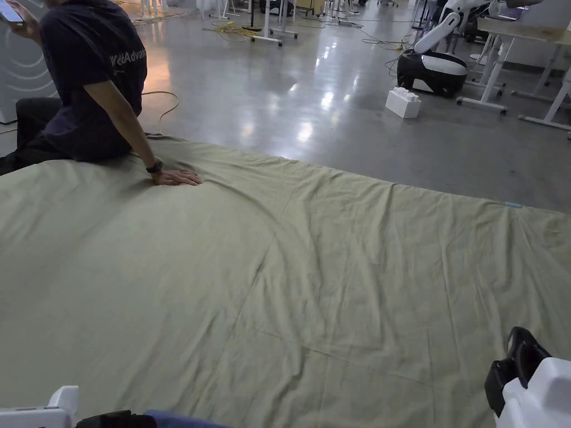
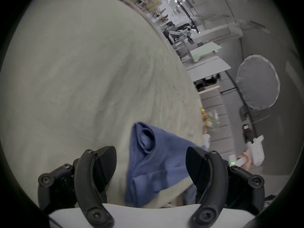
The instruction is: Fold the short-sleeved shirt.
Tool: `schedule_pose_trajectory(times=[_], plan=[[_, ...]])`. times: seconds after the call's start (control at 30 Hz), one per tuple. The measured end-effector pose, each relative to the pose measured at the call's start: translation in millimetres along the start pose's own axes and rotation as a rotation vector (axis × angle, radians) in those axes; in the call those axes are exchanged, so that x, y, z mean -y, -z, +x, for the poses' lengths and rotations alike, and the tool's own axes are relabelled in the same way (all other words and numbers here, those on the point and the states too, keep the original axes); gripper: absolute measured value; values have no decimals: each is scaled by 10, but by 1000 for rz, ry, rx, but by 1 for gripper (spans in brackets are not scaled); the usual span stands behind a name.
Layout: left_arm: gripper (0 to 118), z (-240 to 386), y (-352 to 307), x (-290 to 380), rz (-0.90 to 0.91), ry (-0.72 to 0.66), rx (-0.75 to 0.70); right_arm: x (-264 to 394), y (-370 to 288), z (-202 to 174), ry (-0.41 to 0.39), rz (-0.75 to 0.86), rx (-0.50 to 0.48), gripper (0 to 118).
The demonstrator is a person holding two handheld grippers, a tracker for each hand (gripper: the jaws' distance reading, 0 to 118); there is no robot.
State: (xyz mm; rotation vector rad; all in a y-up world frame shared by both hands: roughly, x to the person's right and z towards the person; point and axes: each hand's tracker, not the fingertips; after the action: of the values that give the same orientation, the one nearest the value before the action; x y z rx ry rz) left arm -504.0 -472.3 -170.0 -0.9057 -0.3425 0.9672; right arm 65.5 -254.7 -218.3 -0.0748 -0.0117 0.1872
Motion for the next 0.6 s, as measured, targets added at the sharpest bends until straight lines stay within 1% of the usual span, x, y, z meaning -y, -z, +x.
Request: schedule_pose_trajectory(times=[0.07, 0.13, 0.2, 0.3, 0.37, 0.43, 0.47, 0.5, 0.57, 0.6], plan=[[88, -115, 54, -7, -31, -45, 81, -4, -11, 3, -5, -4, 2, 0], [87, -203, 108, -11, -52, -87, 123, 9, -9, 3, -4, -10, 3, 0], [86, -188, 151, -15, -53, -90, 132, 31, -15, 3, -1, -16, 6, 0], [77, -164, 259, -9, -75, -91, 142, 51, -11, -12, 4, -22, 5, 0], [67, -153, 325, -3, -82, -66, 139, 68, -8, -21, 7, -27, 2, 0], [40, -176, 366, -24, -111, -37, 80, 76, -10, -29, 9, -33, -2, 0], [23, -193, 385, -38, -123, -29, 47, 76, -15, -31, 8, -35, -3, 0], [15, -241, 373, -58, -132, -39, -7, 81, -18, -31, 6, -35, -3, 0], [12, -254, 316, -94, -111, -77, 49, 88, -24, -22, 3, -35, -2, 0], [11, 321, 404, 304, -104, -54, 37, 94, -25, -11, 5, -37, -2, 0]])
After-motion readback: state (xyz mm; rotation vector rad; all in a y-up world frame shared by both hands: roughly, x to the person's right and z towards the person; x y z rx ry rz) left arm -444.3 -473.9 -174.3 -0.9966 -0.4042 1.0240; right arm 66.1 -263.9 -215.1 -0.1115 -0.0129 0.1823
